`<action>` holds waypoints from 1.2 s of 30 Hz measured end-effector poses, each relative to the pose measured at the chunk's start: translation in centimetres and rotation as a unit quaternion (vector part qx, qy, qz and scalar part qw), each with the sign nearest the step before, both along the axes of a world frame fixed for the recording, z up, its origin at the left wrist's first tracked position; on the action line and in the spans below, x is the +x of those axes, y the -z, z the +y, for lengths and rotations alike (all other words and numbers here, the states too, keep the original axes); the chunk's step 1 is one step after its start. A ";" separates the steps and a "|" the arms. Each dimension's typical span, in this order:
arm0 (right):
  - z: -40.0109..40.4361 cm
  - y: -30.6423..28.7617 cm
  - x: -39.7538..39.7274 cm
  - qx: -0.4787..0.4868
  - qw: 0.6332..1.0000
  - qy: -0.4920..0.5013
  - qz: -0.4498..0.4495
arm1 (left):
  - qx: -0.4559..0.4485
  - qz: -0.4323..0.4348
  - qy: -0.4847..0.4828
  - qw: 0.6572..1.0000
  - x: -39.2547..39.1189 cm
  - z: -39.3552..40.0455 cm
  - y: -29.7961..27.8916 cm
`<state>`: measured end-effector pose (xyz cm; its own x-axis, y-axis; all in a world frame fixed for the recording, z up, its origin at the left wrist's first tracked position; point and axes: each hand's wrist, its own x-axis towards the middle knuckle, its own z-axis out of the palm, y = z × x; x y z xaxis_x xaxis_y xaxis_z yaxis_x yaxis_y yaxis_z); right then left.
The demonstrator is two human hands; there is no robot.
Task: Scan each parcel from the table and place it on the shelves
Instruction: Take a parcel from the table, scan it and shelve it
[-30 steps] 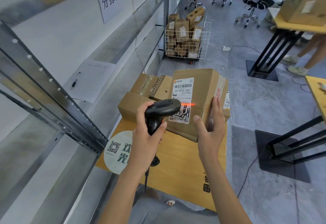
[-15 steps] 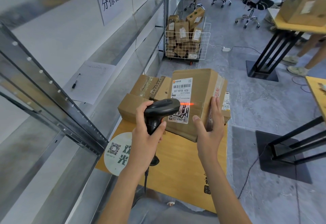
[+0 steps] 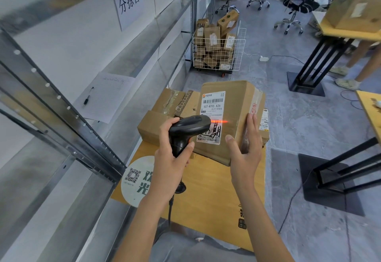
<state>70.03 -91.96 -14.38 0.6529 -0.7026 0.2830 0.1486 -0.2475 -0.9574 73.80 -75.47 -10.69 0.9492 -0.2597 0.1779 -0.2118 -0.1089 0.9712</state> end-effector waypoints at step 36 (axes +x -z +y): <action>-0.7 0.0 1.1 -0.012 1.000 -0.008 -0.004 | 0.003 -0.048 -0.070 0.996 2.8 1.9 -2.6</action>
